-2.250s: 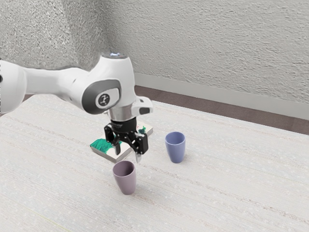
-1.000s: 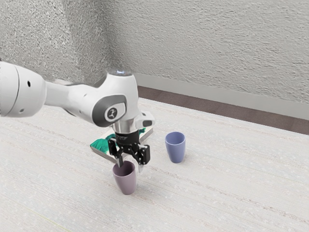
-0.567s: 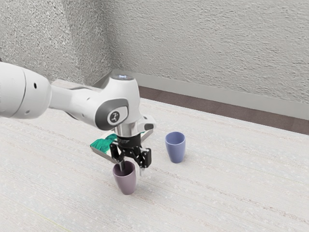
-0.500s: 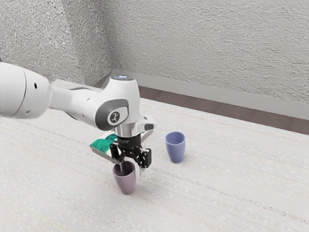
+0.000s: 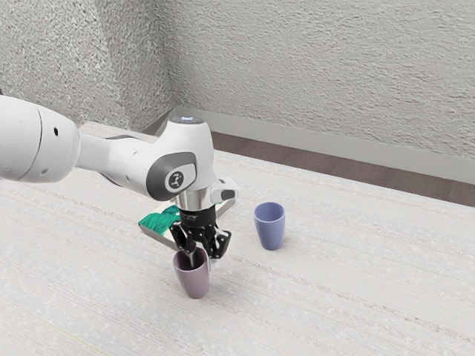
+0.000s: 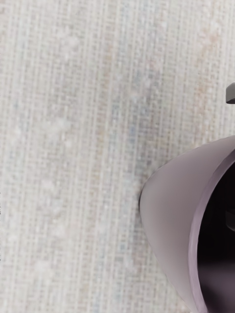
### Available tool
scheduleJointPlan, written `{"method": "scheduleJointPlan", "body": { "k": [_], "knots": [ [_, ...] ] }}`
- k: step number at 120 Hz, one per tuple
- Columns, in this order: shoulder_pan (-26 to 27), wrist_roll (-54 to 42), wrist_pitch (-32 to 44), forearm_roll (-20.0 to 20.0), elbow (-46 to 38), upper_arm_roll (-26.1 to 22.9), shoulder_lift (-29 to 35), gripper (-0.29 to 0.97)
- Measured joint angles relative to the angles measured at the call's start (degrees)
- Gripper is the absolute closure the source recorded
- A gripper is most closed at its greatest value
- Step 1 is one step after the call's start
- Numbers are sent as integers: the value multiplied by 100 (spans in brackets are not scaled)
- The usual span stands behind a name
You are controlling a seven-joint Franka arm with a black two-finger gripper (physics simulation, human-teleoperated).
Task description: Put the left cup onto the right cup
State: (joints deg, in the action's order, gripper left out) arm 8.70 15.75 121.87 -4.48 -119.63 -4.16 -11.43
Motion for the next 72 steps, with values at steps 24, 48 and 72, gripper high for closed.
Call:
{"method": "scheduleJointPlan", "body": {
  "k": [24,48,72],
  "knots": [
    [14,1,2,-1,14,22,-30,60],
    [20,2,3,-1,16,32,-40,71],
    [29,23,0,19,16,37,-40,76]
  ]
}}
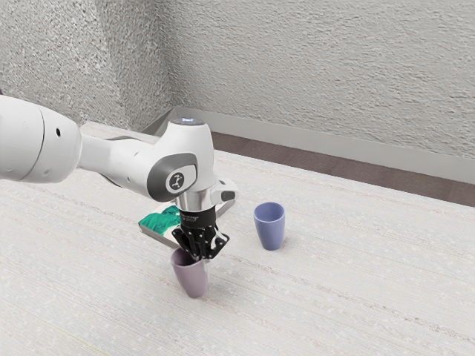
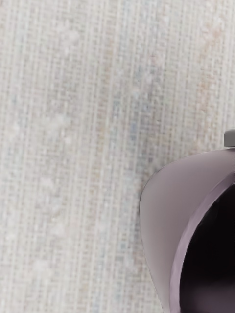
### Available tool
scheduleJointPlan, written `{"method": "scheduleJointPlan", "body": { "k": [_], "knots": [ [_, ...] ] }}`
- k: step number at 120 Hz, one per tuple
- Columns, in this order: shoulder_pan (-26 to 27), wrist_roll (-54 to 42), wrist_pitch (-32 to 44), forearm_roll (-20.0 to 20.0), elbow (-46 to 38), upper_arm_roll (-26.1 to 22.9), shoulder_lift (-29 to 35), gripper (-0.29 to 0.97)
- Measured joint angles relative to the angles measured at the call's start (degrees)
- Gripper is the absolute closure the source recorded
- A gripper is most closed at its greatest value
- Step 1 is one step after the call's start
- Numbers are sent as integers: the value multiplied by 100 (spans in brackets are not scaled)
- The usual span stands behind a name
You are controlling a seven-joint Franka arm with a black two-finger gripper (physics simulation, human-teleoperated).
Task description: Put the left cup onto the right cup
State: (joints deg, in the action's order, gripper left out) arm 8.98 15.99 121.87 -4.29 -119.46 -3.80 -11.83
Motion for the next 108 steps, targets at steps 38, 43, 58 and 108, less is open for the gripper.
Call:
{"method": "scheduleJointPlan", "body": {
  "k": [38,43,58,108],
  "knots": [
    [59,70,-50,88,43,36,69,78],
    [68,78,-66,112,90,41,77,78],
    [113,102,-187,226,346,45,72,78],
    [341,148,-821,805,1399,92,-71,78]
  ]
}}
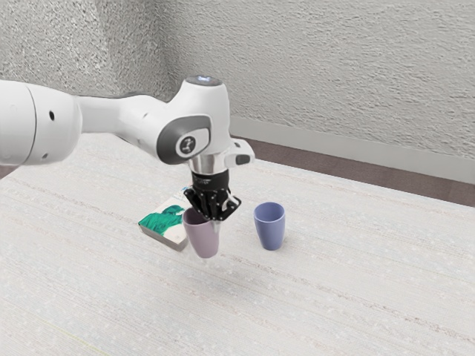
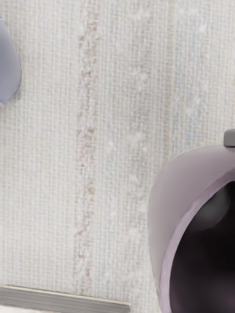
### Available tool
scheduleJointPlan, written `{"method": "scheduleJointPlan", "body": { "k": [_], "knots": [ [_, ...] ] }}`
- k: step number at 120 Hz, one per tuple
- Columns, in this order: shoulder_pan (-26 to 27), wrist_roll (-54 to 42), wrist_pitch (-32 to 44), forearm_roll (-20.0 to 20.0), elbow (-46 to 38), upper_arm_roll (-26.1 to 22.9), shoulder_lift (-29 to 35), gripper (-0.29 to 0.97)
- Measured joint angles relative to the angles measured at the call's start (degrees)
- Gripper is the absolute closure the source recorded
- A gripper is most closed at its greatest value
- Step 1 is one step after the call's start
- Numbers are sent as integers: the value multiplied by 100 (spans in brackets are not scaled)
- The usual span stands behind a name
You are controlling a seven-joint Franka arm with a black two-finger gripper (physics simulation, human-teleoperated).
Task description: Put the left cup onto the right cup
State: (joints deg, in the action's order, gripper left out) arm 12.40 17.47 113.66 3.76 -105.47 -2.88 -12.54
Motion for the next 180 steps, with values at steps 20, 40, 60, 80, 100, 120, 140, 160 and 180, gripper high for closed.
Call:
{"method": "scheduleJointPlan", "body": {
  "k": [20,40,60,80,100,120,140,160,180],
  "knots": [
    [130,4,-281,250,501,8,-144,78],
    [267,-6,-558,434,1023,5,-310,78],
    [409,-25,-805,584,1459,2,-418,78],
    [567,-44,-1030,739,1935,-26,-605,78],
    [676,-65,-1196,847,2246,-100,-800,78],
    [785,-101,-1283,895,2582,-124,-1006,78],
    [800,-141,-1369,982,2888,-238,-1222,78],
    [760,-188,-1405,1021,3079,-288,-1366,78],
    [653,-245,-1427,1137,3437,-484,-1584,78]
  ]
}}
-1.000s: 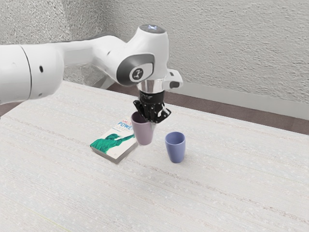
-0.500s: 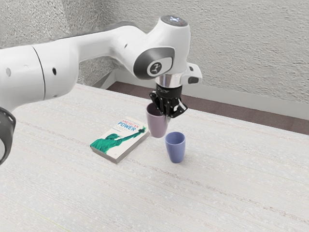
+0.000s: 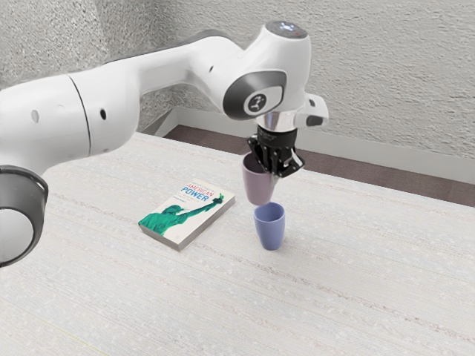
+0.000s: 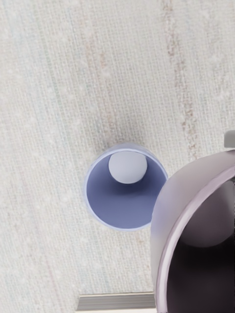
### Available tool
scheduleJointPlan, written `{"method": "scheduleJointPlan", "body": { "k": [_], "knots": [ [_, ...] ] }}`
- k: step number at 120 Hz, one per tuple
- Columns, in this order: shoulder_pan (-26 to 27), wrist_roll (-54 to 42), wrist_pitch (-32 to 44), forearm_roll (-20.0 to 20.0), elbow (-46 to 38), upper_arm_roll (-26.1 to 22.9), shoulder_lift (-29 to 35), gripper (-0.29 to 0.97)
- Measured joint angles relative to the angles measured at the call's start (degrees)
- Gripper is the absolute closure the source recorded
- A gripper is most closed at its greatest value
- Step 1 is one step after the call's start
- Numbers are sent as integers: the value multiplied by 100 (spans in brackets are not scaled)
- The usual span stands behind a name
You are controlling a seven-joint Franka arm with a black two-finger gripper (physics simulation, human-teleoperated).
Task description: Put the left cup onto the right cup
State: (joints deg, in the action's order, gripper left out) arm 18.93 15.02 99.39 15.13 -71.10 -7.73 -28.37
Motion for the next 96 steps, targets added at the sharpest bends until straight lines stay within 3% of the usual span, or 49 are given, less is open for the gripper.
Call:
{"method": "scheduleJointPlan", "body": {
  "k": [96],
  "knots": [
    [-537,-254,63,338,678,-620,-748,78]
  ]
}}
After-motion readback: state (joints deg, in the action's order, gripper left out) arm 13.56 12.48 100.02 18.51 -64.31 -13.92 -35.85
